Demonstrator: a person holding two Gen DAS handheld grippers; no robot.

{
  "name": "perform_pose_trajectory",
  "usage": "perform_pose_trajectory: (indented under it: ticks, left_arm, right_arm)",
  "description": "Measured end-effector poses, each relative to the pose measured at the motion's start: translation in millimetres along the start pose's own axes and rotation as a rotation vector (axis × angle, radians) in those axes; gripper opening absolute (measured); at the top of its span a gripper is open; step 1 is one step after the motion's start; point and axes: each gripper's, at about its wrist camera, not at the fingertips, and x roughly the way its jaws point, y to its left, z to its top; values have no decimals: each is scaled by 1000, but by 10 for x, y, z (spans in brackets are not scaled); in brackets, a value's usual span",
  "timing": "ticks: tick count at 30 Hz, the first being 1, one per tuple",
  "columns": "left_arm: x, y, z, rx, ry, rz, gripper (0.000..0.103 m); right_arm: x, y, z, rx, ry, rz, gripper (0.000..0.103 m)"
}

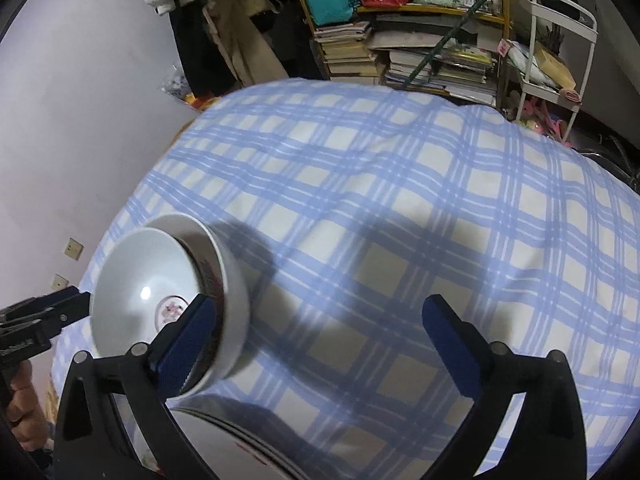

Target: Organize plates and bowls

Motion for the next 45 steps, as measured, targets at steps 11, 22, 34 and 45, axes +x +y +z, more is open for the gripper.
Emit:
perform_pose_trajectory:
  ticks: [11,22,34,45]
  left_arm:
    - [48,26,34,-9,40,-60,61]
    - [74,-30,36,17,53,-60,62]
    - [117,-33,27,8,50,-54,62]
    - [104,-99,33,55,20,15,62]
  right_arm:
    - [102,11,-13,13,23,18,103]
    - [142,-74,-23,91,59,72,103]
    - [205,-93,-41,112,84,65,103]
    - [211,-90,-46,121,85,63,103]
